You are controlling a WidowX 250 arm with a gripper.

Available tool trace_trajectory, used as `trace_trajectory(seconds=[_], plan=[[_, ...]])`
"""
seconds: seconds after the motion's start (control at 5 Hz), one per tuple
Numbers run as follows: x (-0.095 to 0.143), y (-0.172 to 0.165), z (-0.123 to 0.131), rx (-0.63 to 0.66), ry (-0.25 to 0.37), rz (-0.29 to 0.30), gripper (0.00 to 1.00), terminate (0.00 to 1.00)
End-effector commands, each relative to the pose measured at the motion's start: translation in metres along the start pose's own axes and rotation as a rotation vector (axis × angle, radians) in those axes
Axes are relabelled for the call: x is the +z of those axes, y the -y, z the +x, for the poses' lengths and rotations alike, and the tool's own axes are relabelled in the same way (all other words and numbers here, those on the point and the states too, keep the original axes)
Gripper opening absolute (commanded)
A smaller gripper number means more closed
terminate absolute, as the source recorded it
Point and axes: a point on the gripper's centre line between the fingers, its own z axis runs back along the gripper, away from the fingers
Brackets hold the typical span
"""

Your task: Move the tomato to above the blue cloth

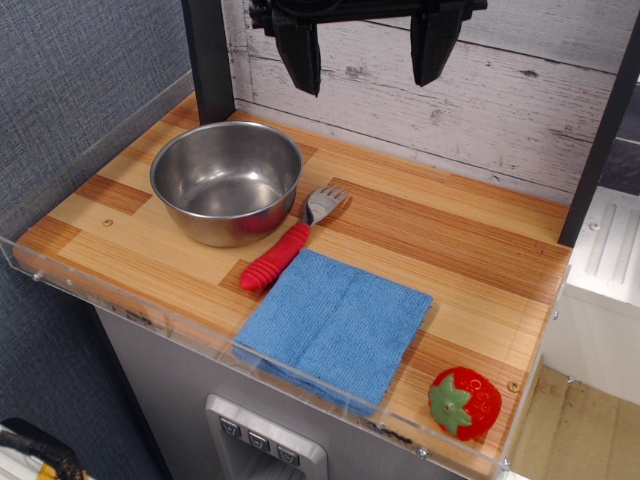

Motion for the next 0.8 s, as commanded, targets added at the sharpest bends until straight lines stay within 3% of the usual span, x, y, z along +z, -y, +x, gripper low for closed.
trace_trajectory(seconds=[0.0,0.4,0.6], plan=[[0.000,0.000,0.000,0.000,0.000,0.000,1.00,0.00],[0.022,0.023,-0.020,-0.252,-0.005,-0.169,1.00,0.00],[0.027,0.023,-0.029,-0.356,-0.016,-0.201,1.00,0.00]])
